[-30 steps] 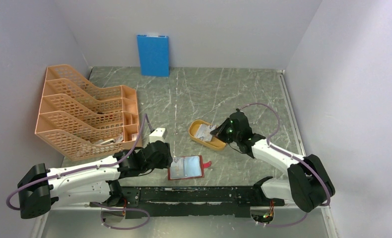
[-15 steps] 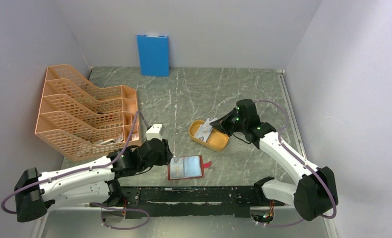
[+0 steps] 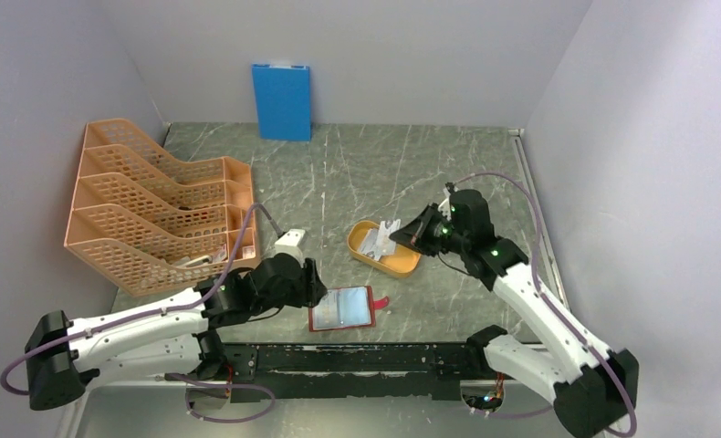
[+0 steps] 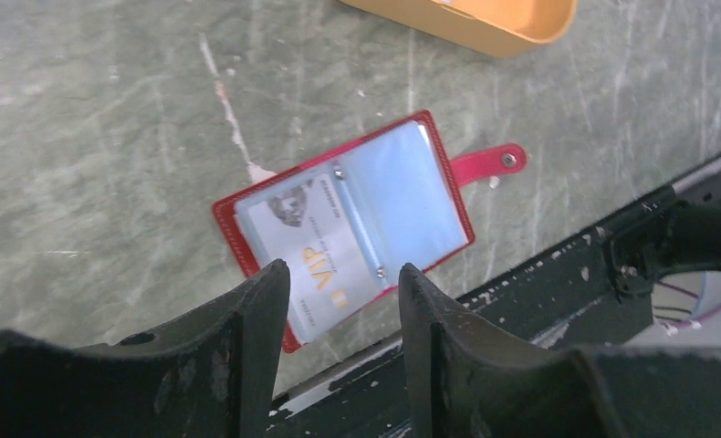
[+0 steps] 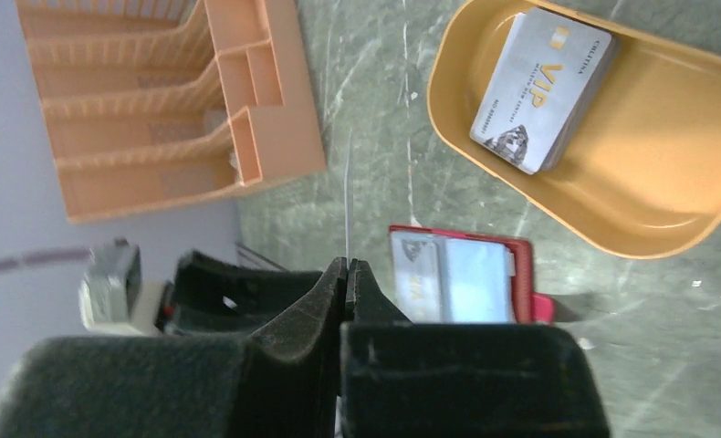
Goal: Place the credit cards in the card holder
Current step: Pick up the credit card from the storage box, then insert the credit card into the card holder.
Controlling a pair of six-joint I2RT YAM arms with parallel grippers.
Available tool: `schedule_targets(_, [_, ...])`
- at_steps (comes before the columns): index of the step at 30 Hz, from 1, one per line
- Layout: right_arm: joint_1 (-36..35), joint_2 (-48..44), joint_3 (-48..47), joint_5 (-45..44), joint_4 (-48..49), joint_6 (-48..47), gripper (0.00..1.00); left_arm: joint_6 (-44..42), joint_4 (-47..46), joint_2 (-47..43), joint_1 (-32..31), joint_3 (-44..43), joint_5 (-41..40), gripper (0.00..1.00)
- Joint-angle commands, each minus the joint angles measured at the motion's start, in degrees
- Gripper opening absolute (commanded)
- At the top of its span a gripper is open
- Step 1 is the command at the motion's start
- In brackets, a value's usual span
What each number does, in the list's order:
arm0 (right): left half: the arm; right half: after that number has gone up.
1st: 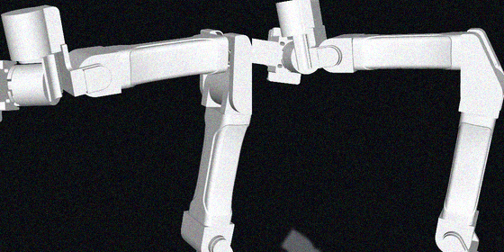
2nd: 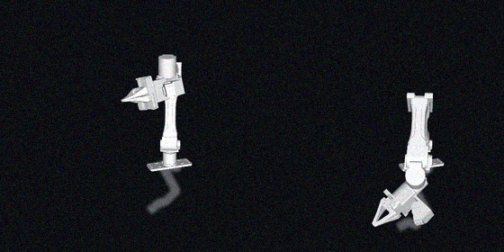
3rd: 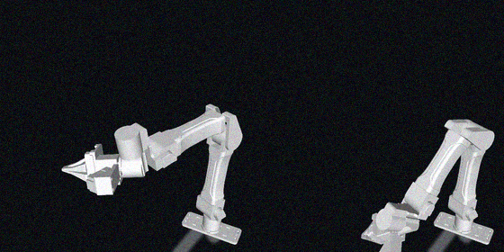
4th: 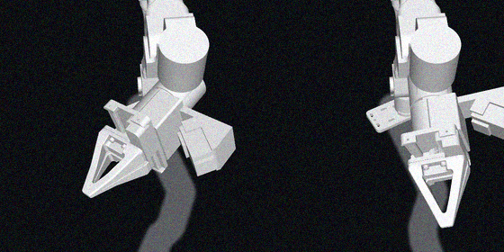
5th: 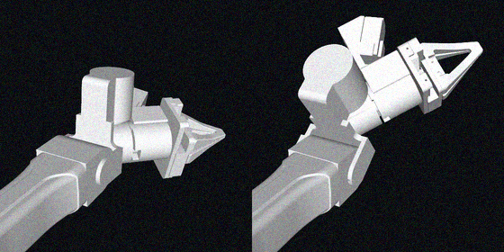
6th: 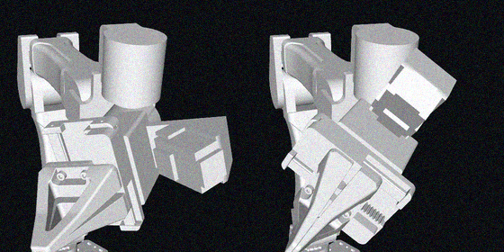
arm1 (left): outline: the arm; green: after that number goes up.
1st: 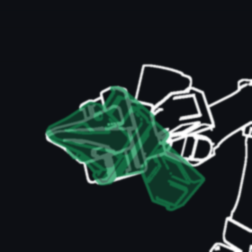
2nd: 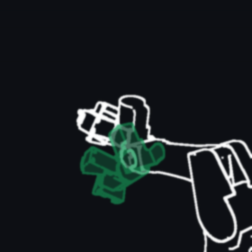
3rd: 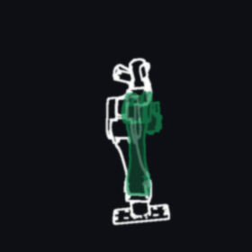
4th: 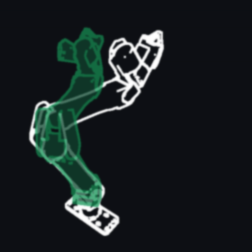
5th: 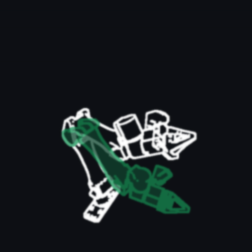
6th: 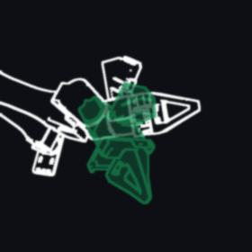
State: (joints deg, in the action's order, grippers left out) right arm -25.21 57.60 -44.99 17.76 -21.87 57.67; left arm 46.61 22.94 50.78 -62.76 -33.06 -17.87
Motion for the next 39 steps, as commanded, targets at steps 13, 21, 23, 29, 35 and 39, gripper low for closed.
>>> schedule_targets(13, [-1.0, -17.4, 18.5, 6.6, -5.1, -17.9, 0.00, -1.1, -8.9, 24.4, -7.6, -10.4, 0.3, 0.54])
schedule_targets(21, [-2.0, -17.3, 20.4, 8.3, -4.4, -19.6, 0.00, 0.8, -10.9, 32.3, -7.6, -11.4, 0.7, 0.58])
schedule_targets(23, [-2.3, -17.4, 20.5, 8.2, -4.2, -19.8, 0.00, 0.9, -11.0, 33.6, -7.6, -11.8, 0.5, 0.59])
schedule_targets(29, [-3.5, -17.2, 20.5, 8.0, -3.6, -19.9, 0.00, 0.3, -11.1, 36.1, -7.7, -13.0, 0.3, 0.59])
schedule_targets(35, [-5.2, -17.2, 21.6, 6.7, -2.5, -18.8, 0.00, 0.6, -11.6, 35.3, -7.7, -12.7, -0.4, 0.59])
schedule_targets(39, [-6.2, -17.3, 22.1, 5.3, -2.0, -18.0, 0.00, 0.7, -10.6, 35.6, -7.7, -13.1, -1.3, 0.58])
